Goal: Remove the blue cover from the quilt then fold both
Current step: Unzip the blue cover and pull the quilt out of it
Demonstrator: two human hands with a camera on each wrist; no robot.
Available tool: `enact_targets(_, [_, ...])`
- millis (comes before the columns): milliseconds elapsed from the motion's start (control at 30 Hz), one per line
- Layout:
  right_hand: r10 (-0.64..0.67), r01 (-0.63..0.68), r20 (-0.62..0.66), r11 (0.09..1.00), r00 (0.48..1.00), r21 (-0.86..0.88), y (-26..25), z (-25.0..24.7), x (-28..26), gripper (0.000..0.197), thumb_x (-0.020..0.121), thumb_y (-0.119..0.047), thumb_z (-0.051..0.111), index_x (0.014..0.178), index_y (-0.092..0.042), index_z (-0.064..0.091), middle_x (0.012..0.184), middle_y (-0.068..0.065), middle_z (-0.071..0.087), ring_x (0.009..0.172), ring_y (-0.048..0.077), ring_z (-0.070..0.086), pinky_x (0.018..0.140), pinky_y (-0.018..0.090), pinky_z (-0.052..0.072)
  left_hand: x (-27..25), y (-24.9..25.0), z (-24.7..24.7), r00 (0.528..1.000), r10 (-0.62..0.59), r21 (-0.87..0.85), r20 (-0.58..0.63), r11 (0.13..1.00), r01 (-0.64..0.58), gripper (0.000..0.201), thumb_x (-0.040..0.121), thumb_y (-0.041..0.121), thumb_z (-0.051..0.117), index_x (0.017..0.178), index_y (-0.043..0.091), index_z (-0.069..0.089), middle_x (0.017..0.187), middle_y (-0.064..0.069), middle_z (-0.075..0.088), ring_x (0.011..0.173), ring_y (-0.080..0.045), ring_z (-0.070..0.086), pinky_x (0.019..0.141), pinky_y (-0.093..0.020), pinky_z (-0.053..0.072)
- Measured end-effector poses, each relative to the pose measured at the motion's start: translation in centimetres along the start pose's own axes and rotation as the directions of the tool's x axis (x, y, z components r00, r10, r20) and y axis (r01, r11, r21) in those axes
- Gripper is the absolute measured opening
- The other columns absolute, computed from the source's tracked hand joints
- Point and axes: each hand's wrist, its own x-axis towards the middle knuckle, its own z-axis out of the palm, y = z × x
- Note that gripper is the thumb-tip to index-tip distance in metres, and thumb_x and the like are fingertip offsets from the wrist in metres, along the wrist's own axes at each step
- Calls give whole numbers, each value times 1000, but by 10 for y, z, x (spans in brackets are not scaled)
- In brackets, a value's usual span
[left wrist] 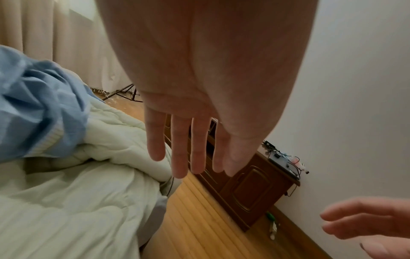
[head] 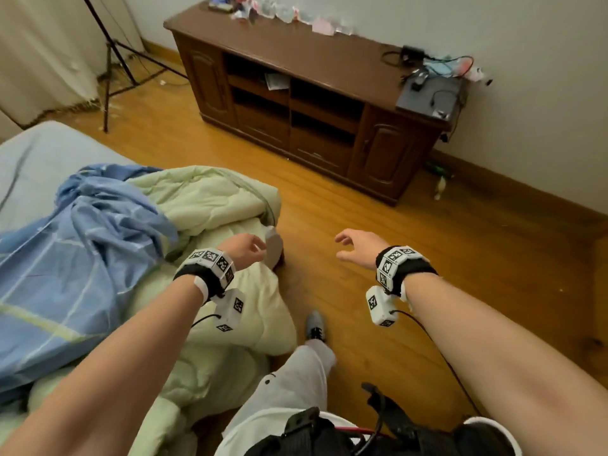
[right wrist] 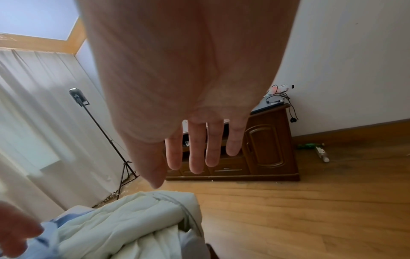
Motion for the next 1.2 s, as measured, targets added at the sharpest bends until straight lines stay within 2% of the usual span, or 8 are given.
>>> enact_targets(200, [19,-20,-37,1000,999,-17,64,-119,111,43,87,-46,65,127,-37,54,128,-11,60,110,12,58,92,38,52,167,77,-62,998,57,-43,-23,997,-58,31,93,31,58,122,20,64,115,-1,69,97,-17,65,88,-32,53])
enact_targets(333, [30,-29,-76,1000,997,7,88,-212,182,41,89,-43,65,128,-34,55,127,-9,61,114,13,59,97,39,51,262,132,-127,995,86,-42,-50,995,-88,32,96,26,57,126,16,61,119,-4,66,105,-21,63,93,-32,50])
enact_targets(467, [3,1,-75,999,997,50,101,-279,250,38,90,-42,65,126,-33,57,124,-10,63,112,12,59,95,36,51,334,156,-190,994,72,0,-80,997,-72,31,96,30,56,125,21,61,119,-1,66,92,-16,60,87,-31,51])
enact_targets(600, [-78,78,-11,997,997,26,99,-321,338,39,88,-43,65,125,-34,57,124,-10,63,113,12,60,97,38,51,392,154,-235,993,1,8,-119,1000,0,32,96,32,56,125,22,61,118,0,66,89,-15,59,81,-27,48])
enact_targets(733, [-235,240,88,969,968,-54,70,-354,440,41,89,-41,64,128,-31,57,125,-9,63,115,12,59,97,38,51,439,127,-260,975,-192,-95,-115,979,182,31,96,25,58,125,17,60,120,-4,65,103,-21,61,87,-27,46])
enact_targets(867, [-407,430,185,896,894,-109,27,-386,539,40,91,-39,64,129,-28,57,124,-9,63,111,12,60,96,37,52,468,101,-288,909,-378,-195,-176,918,345,32,96,28,54,127,20,59,118,0,65,100,-18,61,79,-24,43])
enact_targets(1000, [-516,584,337,799,788,-142,-30,-403,611,36,90,-38,65,124,-28,61,119,-9,64,106,13,61,95,37,52,471,89,-313,828,-536,-309,-165,825,473,33,94,31,56,125,23,61,118,1,67,104,-17,63,90,-27,49])
enact_targets(1200, [-634,796,537,593,557,-125,-130,-395,677,37,94,-32,62,129,-20,59,124,0,63,111,16,60,87,26,44,448,48,-327,611,-769,-539,-186,600,591,30,92,31,56,121,23,63,114,2,68,104,-16,63,92,-27,49])
